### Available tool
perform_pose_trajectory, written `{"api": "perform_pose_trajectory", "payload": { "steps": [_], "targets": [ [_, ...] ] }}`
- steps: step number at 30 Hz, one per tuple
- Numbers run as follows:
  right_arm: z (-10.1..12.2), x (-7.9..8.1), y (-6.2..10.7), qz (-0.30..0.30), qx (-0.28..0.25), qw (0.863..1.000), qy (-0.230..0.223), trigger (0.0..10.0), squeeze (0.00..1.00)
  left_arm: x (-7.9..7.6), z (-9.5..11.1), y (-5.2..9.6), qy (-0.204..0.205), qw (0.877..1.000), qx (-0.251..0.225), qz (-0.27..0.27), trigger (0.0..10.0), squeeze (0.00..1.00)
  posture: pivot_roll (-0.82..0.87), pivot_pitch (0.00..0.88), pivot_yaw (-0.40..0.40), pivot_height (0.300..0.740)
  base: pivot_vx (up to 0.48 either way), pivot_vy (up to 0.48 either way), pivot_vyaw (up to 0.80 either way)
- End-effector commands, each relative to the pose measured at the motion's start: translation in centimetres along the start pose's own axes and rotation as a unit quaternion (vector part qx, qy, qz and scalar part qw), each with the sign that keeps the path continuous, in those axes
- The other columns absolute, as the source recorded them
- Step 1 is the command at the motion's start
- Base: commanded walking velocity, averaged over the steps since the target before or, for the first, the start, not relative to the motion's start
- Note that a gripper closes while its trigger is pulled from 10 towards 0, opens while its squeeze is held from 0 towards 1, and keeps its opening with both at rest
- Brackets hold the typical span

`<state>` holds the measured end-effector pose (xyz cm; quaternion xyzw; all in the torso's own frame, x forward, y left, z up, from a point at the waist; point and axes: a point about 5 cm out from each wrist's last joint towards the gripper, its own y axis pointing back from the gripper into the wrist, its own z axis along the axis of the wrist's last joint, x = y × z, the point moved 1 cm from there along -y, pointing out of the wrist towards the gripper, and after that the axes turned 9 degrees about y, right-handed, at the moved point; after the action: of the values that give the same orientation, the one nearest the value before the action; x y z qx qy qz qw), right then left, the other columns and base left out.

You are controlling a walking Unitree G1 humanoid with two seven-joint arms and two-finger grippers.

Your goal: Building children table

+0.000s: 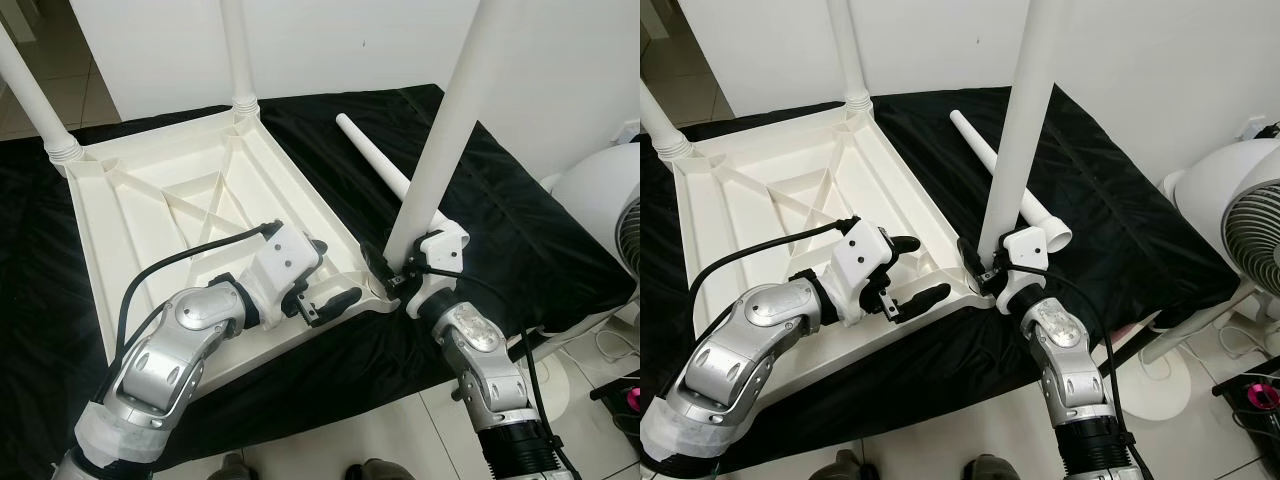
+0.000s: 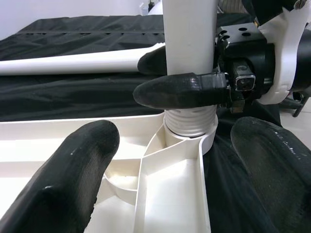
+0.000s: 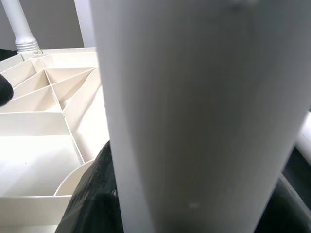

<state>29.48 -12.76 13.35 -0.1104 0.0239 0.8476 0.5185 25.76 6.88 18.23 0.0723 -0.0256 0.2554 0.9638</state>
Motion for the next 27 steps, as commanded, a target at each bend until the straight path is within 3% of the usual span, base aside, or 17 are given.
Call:
{"api": "perform_pose_trajectory", "payload": {
  "steps": [1,8,12,15,17,22,27],
  "targets": [
    [-2.7,0.6,0.7,-0.008,0.061,0.998,-0.015,10.0,0.0,0.2,0.2,0.0,-0.009,1.0,-0.004,0.011,10.0,0.0,-0.06,0.03,0.025,0.74,0.0,0.0,0.0],
    [-2.1,1.0,0.7,-0.048,0.037,0.998,-0.021,10.0,0.0,0.1,0.2,0.1,-0.01,1.0,-0.005,0.011,10.0,0.0,-0.06,0.03,0.024,0.74,0.0,0.0,0.0],
    [-1.5,1.7,0.0,-0.129,0.03,0.989,-0.07,10.0,0.0,0.1,0.2,0.0,-0.01,1.0,-0.006,0.01,10.0,0.0,-0.06,0.032,0.022,0.74,0.0,0.0,0.0],
    [-1.4,1.8,-0.1,-0.138,0.03,0.987,-0.074,10.0,0.0,0.0,0.2,0.0,-0.01,1.0,-0.006,0.01,10.0,0.0,-0.06,0.032,0.022,0.74,0.0,0.0,0.0],
    [-1.2,1.5,-0.5,-0.177,0.033,0.98,-0.081,10.0,0.0,0.0,0.2,0.0,-0.01,1.0,-0.006,0.009,10.0,0.0,-0.06,0.029,0.018,0.74,0.0,0.0,0.0],
    [-1.2,1.1,-0.9,-0.233,0.043,0.969,-0.07,10.0,0.0,0.0,0.2,-0.1,-0.009,1.0,-0.008,0.01,10.0,0.0,-0.06,0.025,0.013,0.74,0.0,0.0,0.0],
    [0.2,1.6,-1.7,-0.21,0.01,0.977,-0.038,10.0,0.0,-0.1,0.4,-0.2,-0.009,1.0,-0.012,0.012,10.0,0.0,-0.06,0.022,0.007,0.74,0.0,0.0,0.0]
  ]
}}
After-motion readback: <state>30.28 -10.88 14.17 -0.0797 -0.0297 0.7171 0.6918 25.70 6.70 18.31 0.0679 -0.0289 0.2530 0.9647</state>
